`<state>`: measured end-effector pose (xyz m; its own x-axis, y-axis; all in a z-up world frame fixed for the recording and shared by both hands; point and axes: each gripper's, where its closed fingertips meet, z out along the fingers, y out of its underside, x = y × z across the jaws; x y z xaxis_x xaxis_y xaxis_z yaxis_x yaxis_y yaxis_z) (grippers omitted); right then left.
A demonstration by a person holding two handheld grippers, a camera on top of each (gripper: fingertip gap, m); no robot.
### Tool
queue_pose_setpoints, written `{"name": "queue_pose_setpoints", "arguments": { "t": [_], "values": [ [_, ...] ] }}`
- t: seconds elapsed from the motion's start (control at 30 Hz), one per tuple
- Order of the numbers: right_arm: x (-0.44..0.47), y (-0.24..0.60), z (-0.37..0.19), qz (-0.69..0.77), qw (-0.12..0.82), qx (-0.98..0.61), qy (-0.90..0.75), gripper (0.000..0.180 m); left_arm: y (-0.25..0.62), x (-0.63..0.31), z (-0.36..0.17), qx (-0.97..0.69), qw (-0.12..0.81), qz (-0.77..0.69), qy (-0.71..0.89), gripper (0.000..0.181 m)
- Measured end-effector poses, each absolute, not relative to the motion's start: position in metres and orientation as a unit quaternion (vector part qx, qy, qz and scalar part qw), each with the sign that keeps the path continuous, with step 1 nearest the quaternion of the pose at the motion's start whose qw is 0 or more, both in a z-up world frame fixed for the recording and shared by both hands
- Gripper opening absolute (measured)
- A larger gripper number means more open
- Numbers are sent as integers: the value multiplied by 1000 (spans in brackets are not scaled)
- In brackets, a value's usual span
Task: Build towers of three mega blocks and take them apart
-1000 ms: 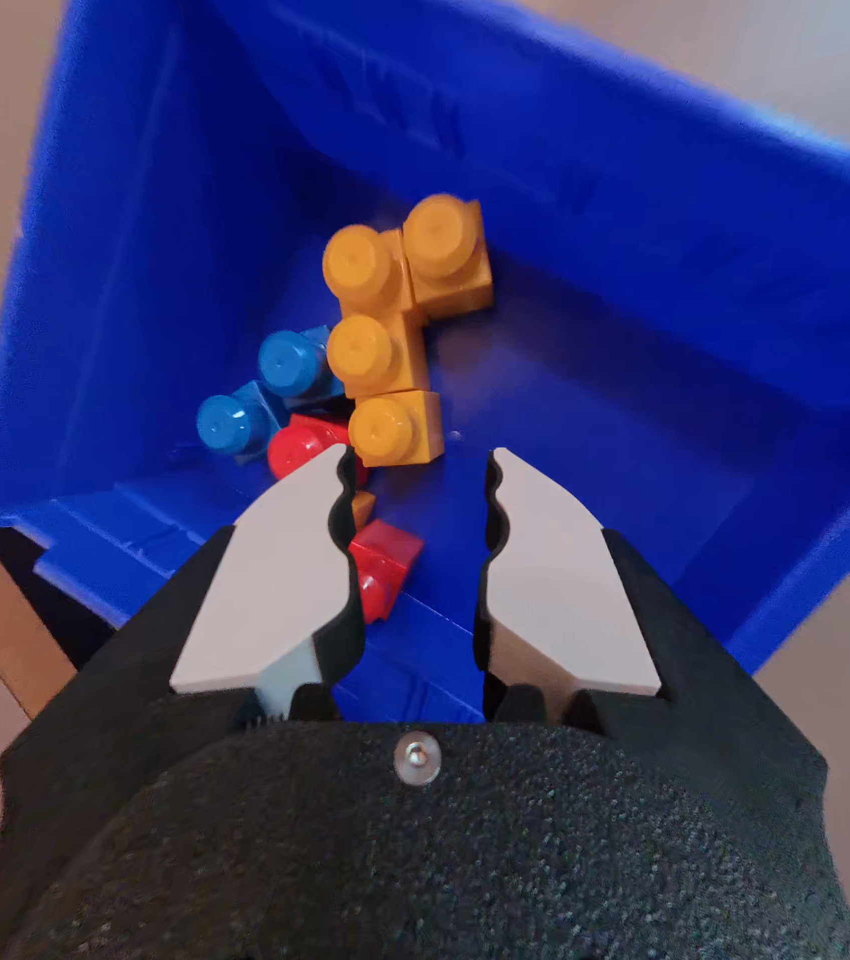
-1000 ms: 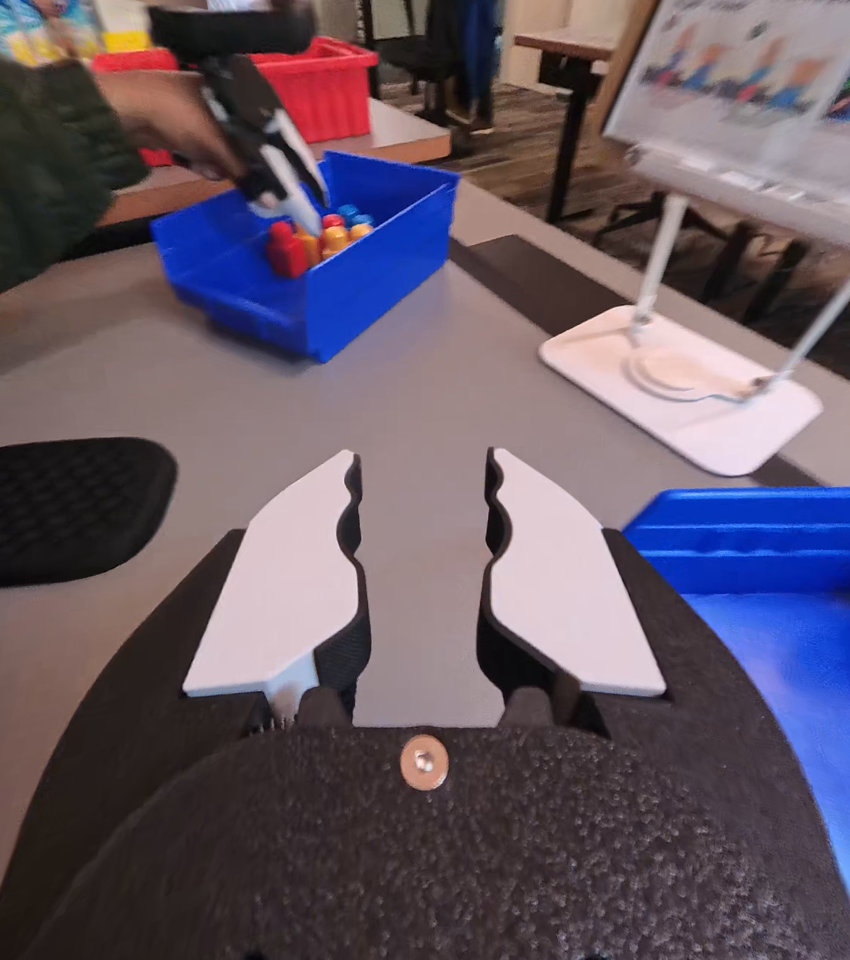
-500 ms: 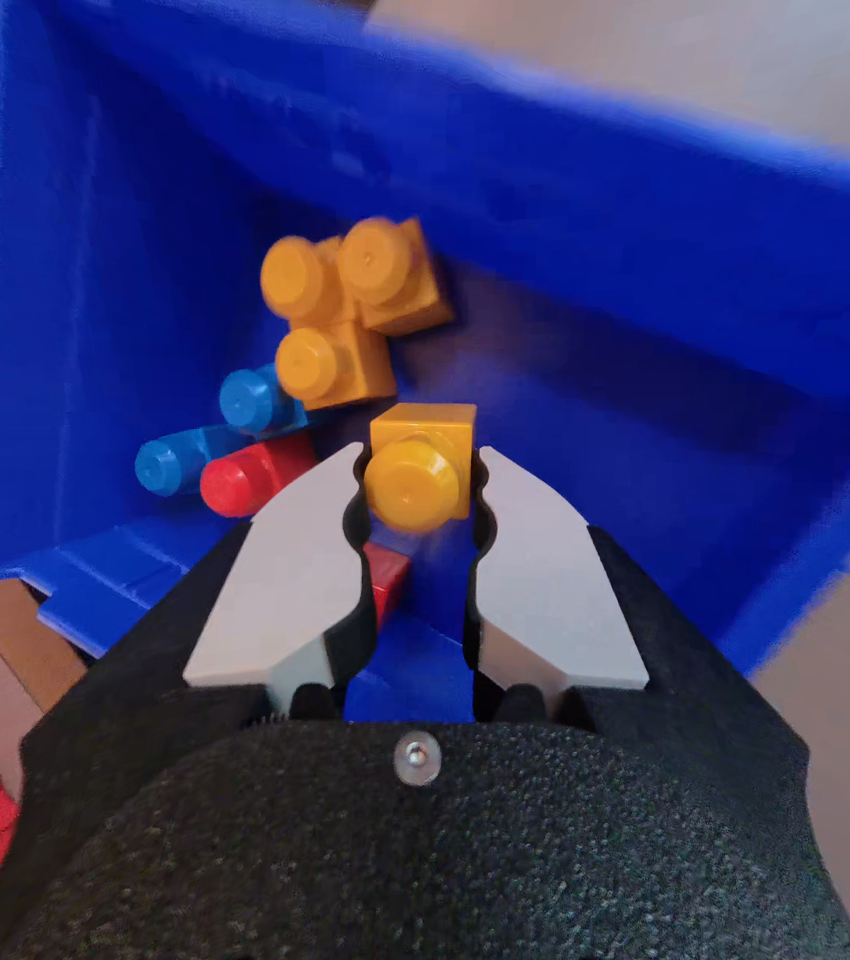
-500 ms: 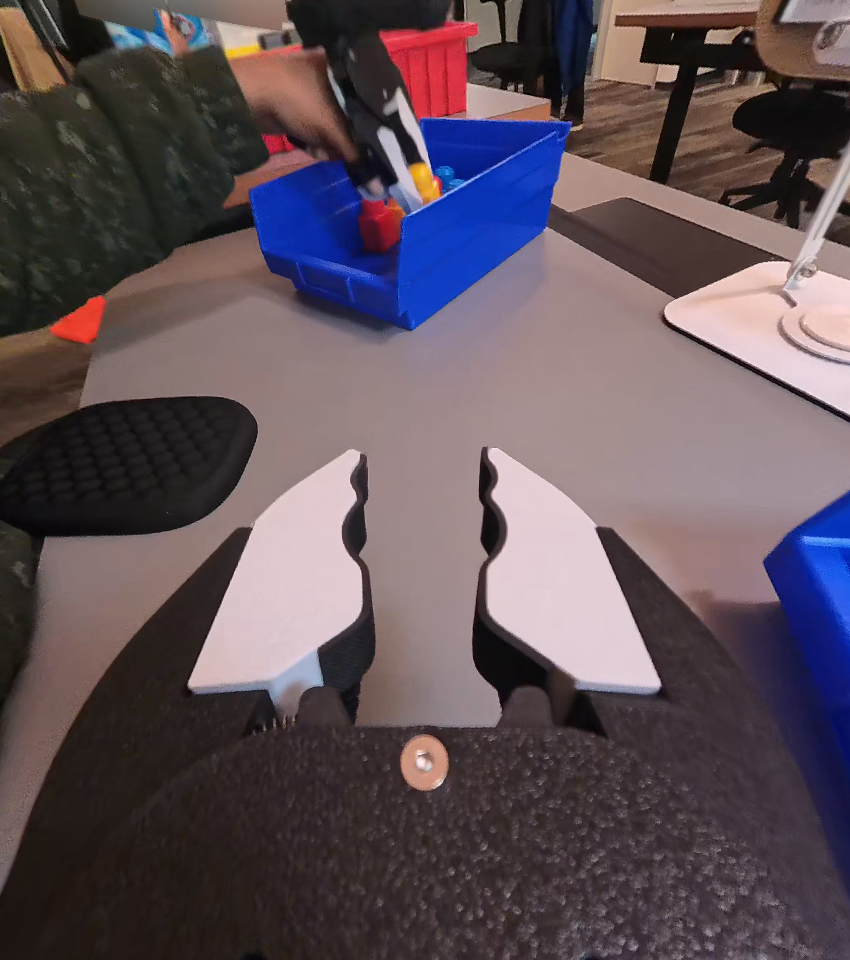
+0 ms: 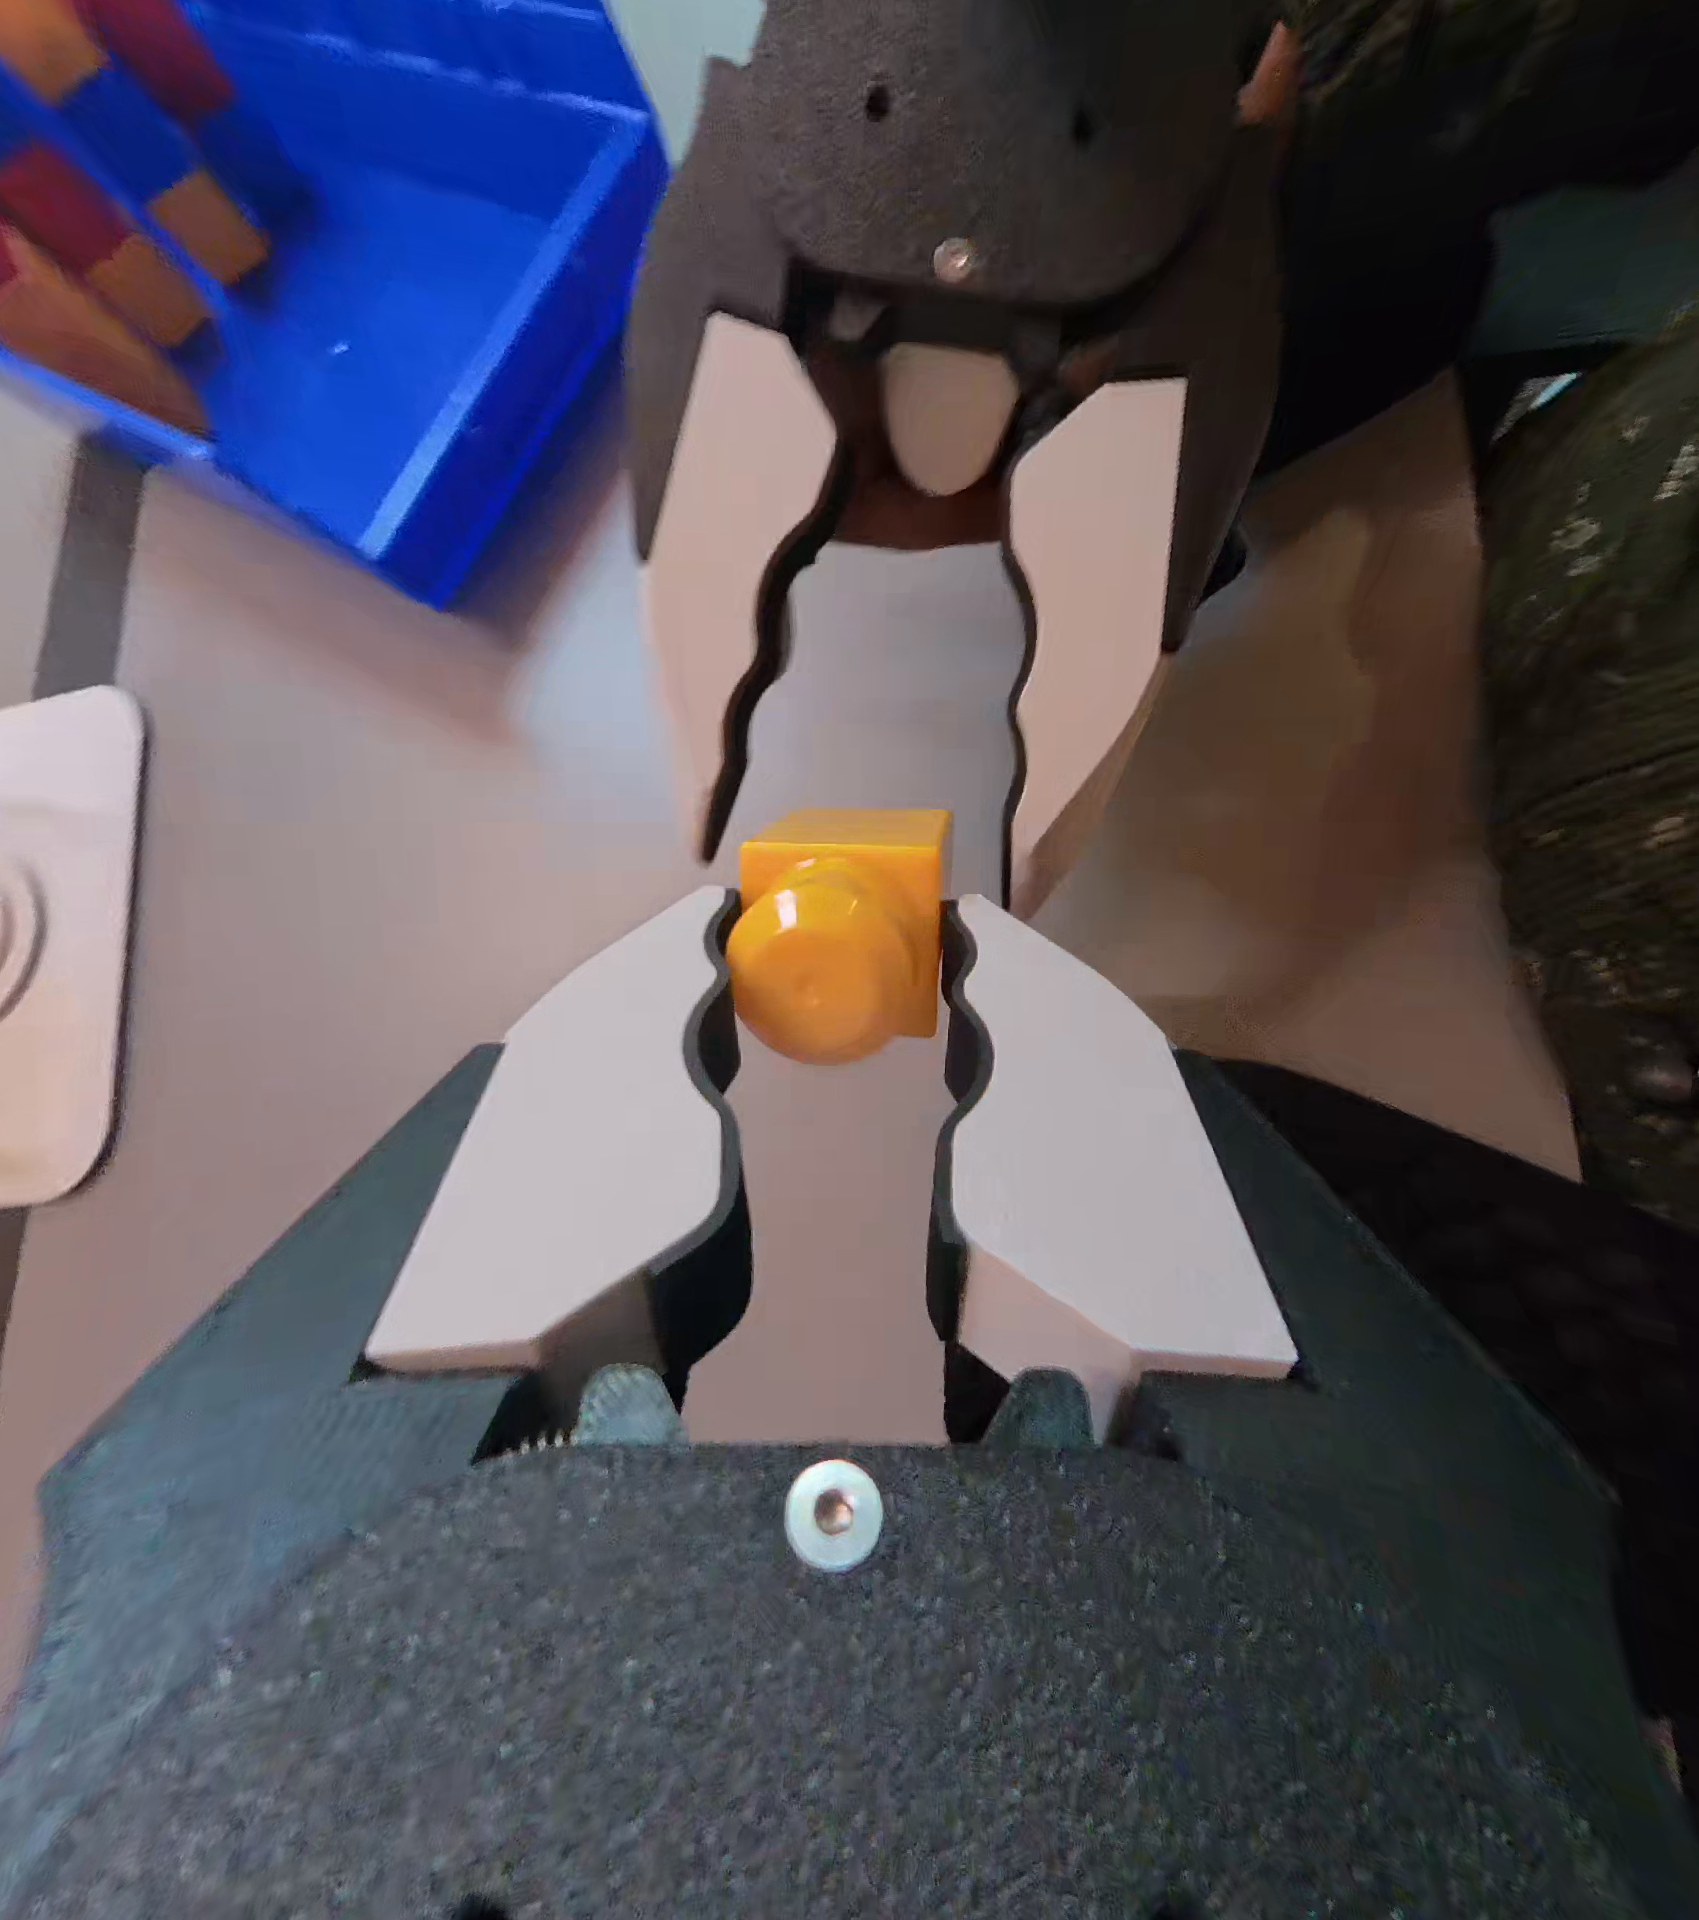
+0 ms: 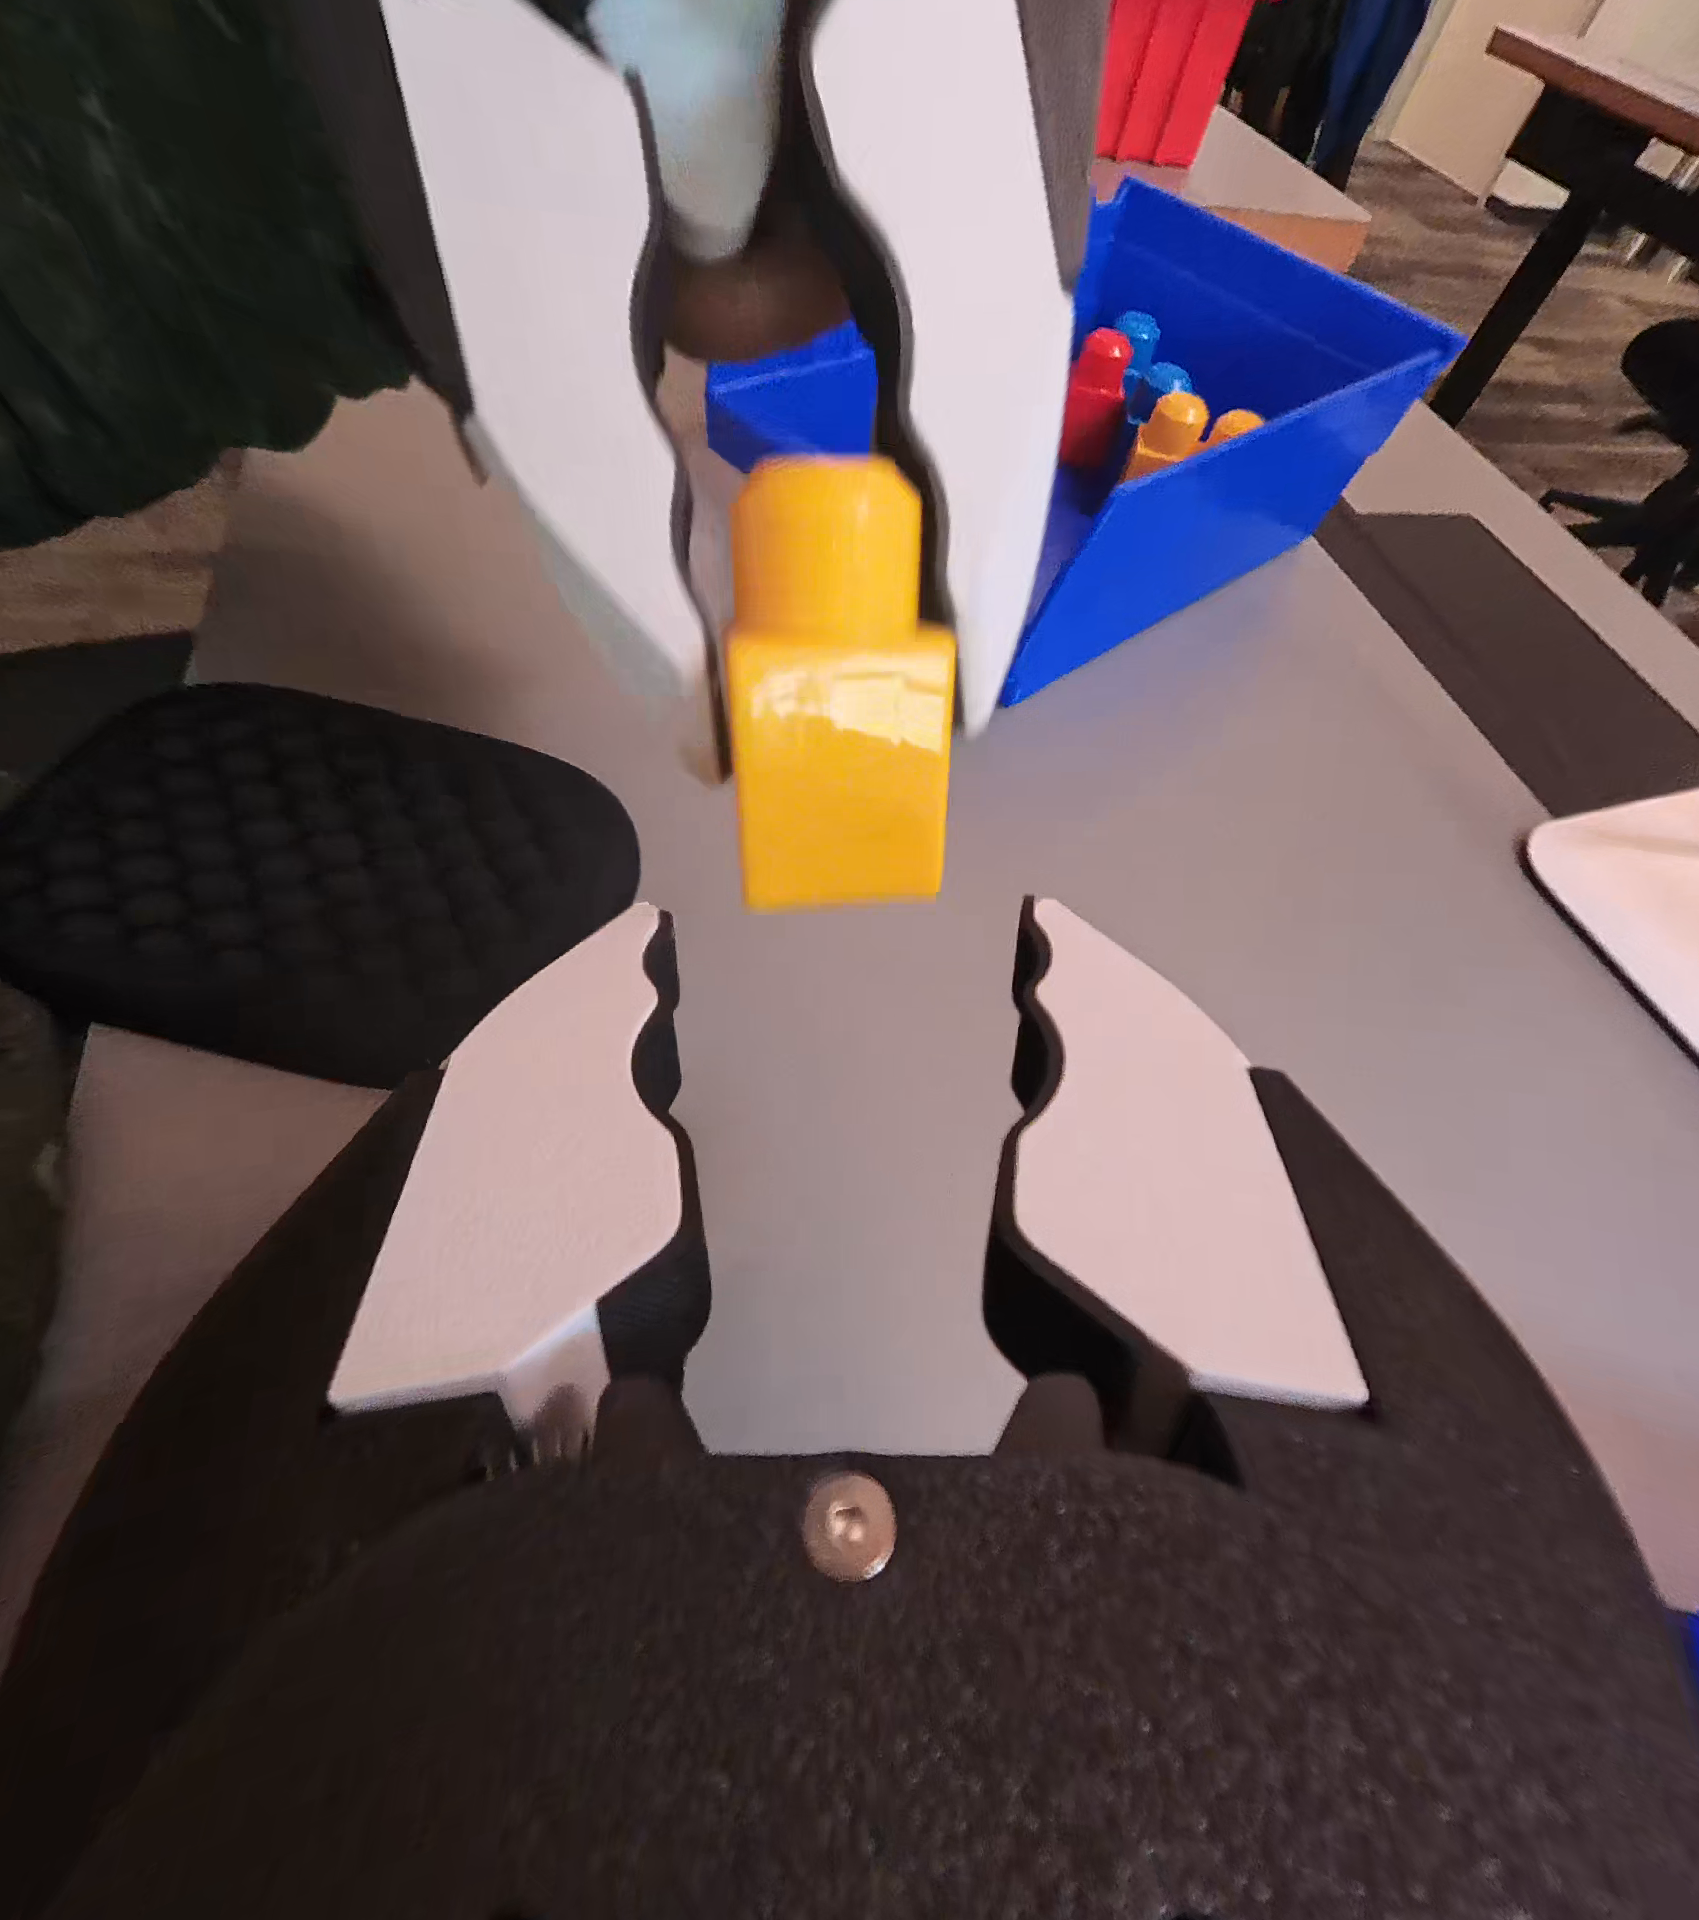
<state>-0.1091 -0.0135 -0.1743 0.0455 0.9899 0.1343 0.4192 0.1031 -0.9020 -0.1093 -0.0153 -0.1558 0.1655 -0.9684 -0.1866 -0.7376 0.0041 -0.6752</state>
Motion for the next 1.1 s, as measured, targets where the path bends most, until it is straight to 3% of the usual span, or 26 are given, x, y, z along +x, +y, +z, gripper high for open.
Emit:
{"name": "queue_pose_setpoints", "arguments": {
  "t": [0.17,0.33,0.63,0.83,1.1],
  "values": [
    [-107,-23,-182,319,424,-558,-639,40,-20,-95,-173,-674,322,-180,640,36],
    [-98,-18,-190,329,407,-565,-638,37,-10,-114,-157,-688,358,-191,601,38],
    [-80,-5,-188,365,404,-582,-604,38,109,-309,-99,-820,460,-104,324,36],
    [-76,-2,-181,379,413,-582,-589,38,164,-426,-180,-925,339,-10,173,47],
    [-73,-2,-184,401,401,-585,-579,38,174,-456,-253,-949,202,88,226,50]
  ]
}}
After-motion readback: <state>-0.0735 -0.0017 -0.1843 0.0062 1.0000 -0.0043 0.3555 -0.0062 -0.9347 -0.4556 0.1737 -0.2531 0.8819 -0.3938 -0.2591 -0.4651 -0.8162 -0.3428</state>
